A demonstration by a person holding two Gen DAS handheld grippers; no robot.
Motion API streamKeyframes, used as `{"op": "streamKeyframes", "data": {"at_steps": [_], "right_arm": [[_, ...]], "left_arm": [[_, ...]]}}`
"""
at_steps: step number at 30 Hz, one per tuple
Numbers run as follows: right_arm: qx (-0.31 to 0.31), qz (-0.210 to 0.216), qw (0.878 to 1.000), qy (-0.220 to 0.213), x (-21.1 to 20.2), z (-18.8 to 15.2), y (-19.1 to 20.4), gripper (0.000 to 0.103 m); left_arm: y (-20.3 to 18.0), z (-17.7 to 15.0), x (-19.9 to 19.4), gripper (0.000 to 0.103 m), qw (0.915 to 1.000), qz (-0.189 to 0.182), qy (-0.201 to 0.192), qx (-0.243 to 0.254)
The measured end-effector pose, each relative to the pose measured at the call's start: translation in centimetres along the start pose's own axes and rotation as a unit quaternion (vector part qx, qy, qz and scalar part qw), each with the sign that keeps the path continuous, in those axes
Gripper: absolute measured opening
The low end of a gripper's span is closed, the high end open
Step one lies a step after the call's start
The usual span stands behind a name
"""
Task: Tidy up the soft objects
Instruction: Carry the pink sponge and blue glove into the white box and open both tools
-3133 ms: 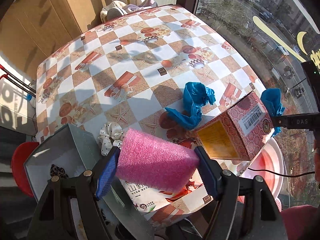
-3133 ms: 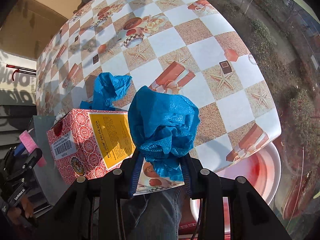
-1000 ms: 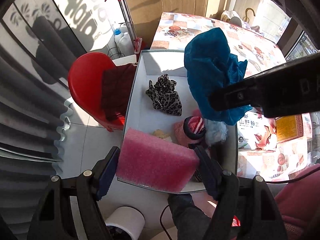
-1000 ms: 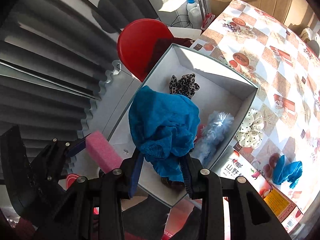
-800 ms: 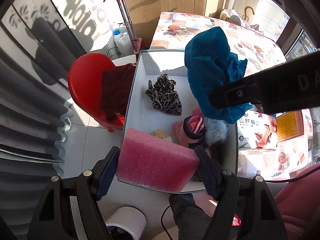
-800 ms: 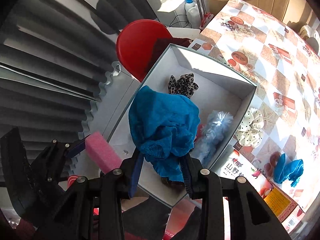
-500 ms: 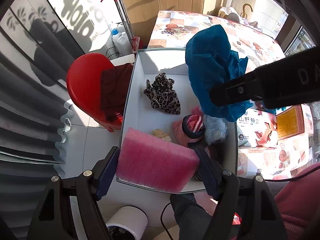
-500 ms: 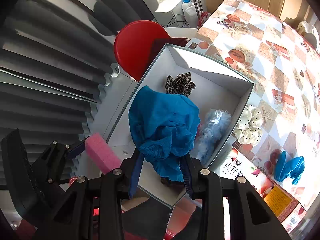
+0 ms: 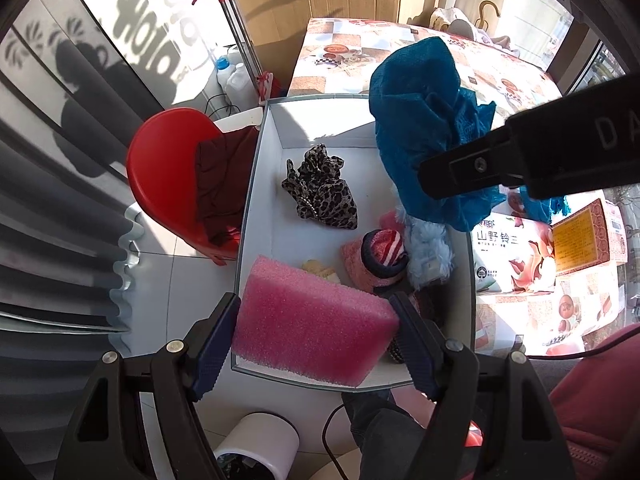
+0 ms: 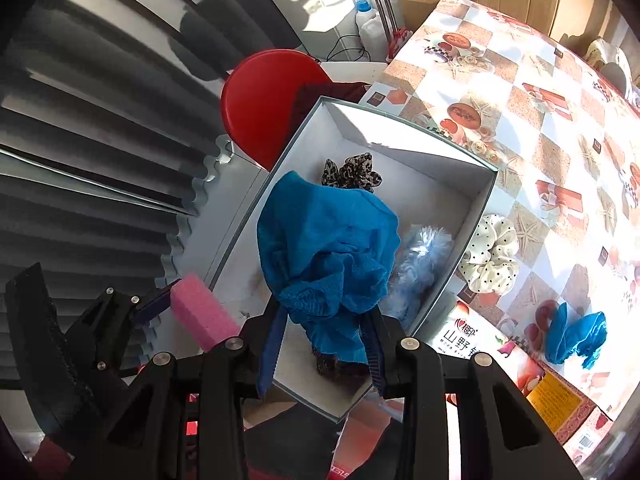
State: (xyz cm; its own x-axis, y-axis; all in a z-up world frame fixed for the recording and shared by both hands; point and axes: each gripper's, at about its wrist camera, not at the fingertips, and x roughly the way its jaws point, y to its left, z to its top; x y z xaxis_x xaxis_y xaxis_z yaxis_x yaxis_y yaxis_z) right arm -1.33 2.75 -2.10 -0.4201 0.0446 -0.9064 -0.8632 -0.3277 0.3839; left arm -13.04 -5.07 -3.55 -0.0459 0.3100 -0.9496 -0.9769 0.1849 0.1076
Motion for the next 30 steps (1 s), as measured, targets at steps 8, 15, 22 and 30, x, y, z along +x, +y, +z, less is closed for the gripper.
{"op": "streamKeyframes", "data": {"at_steps": [8,15,22,30], "right_arm": [[0.019,0.001,1.0,-0.004,0.0,0.0,-0.8,0.038],[0.024,0.004,1.0,-0.011,-0.4,0.1,-1.0,0.048],[0.038,-0.006,0.999,-0.018,-0.8,0.3,-1.7,0.066],[0.059,-0.016,0.998,-0.029,-1.3,0.3,-2.4,0.101]], "left_arm": [[-0.7,0.7,0.7,0.079,0.9995,0.002,0.008,0.029],[-1.0,1.2,0.7,0.08,0.999,0.004,0.007,0.045],[-1.1,1.4,0.8,0.083,0.9988,0.002,0.003,0.048],[0.0,1.9,0.7,0.103,0.9996,-0.013,-0.019,0.016]]}}
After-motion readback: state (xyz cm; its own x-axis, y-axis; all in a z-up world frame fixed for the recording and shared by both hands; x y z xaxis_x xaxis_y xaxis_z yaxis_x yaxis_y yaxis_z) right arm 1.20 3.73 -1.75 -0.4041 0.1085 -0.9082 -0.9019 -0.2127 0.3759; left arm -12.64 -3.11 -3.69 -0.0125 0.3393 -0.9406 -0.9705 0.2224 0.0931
